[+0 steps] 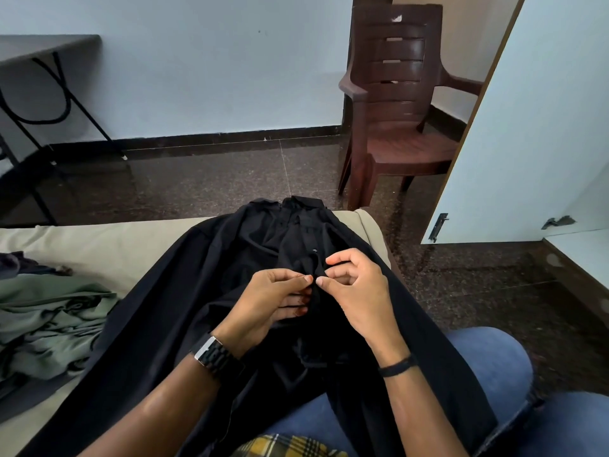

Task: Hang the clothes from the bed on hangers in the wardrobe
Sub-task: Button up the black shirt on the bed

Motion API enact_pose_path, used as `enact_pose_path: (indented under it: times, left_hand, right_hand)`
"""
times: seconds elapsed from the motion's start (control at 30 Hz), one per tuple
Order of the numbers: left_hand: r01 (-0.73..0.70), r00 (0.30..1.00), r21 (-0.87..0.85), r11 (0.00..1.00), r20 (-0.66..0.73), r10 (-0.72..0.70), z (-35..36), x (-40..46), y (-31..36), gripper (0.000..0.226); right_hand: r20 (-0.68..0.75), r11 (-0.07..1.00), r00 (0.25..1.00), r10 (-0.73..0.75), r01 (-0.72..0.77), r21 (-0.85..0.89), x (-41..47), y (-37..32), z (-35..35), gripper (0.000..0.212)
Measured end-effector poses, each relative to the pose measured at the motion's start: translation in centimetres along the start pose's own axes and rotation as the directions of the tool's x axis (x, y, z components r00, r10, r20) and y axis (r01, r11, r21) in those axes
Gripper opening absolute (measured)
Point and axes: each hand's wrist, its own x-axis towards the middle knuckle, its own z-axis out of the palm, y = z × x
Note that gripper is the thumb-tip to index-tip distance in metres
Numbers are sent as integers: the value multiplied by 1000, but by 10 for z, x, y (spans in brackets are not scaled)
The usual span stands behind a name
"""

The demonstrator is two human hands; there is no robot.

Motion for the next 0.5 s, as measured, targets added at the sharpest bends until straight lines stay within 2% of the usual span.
enact_pose_path:
  times: [0.37,0.5]
  left_hand:
    - [17,1000,-39,999,24,-16,4,4,-8,13]
    - [7,1000,-62,998,-8,-8,8,6,-13,10]
  right_hand:
    - [15,999,1000,-7,8,-31,-2,2,-2,27]
    - [4,998,1000,-25,25,-56,-4,1,-3,27]
